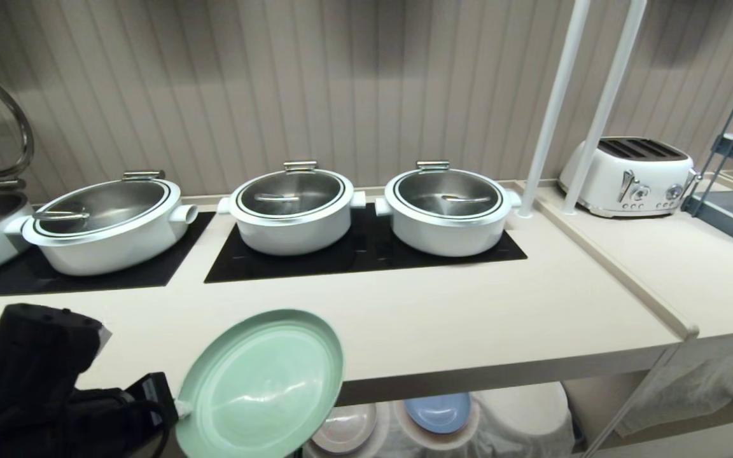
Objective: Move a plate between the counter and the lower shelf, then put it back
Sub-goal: Put the plate
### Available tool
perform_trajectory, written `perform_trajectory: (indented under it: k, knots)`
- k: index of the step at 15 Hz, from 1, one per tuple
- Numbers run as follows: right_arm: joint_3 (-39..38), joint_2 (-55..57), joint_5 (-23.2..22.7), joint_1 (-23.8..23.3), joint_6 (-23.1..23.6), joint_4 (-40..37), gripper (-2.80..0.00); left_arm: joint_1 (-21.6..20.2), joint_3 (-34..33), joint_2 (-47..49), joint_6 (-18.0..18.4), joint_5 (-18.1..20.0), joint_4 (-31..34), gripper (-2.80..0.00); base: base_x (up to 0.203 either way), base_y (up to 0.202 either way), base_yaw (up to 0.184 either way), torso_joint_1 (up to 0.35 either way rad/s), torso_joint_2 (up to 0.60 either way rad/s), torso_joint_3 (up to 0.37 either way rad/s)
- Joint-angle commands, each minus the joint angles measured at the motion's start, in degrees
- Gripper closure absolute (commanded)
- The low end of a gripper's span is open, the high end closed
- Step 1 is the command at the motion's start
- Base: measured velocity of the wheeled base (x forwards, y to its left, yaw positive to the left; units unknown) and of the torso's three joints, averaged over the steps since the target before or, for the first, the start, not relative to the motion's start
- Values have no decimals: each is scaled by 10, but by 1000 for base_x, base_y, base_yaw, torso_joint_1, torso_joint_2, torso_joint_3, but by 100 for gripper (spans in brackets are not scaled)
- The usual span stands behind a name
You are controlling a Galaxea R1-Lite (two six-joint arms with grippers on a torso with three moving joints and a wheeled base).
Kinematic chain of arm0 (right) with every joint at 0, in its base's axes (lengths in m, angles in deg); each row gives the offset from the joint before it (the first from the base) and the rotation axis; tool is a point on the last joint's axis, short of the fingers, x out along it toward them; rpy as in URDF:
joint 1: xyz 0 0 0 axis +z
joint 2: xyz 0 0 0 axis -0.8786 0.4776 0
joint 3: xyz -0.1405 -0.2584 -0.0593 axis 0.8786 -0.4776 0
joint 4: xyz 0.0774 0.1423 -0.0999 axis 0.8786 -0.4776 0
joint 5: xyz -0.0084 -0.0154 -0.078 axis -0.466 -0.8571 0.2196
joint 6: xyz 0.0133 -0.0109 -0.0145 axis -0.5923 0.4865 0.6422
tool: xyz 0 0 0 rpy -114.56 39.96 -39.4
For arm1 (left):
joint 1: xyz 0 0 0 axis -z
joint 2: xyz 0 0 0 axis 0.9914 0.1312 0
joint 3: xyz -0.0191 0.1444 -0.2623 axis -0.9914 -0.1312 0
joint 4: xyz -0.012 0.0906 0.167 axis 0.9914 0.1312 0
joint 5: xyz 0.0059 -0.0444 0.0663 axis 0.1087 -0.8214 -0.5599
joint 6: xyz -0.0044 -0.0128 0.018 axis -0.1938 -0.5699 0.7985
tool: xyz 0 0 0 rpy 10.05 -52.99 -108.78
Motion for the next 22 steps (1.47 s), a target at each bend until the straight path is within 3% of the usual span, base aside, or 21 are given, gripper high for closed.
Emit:
perform_trajectory:
  k: [1,5,12,18,22]
  knots:
    - [0,0,0,0,0,0,0,-6,20,29,-2,-11,0,0,0,0,0,0,0,0]
    - [0,0,0,0,0,0,0,-54,69,89,26,-24,0,0,0,0,0,0,0,0]
    - [0,0,0,0,0,0,0,-114,192,253,26,-26,0,0,0,0,0,0,0,0]
    - [0,0,0,0,0,0,0,-106,267,368,21,-26,-5,0,0,0,0,0,0,0]
    - [0,0,0,0,0,0,0,-80,312,428,-5,-38,-6,0,0,0,0,0,0,0]
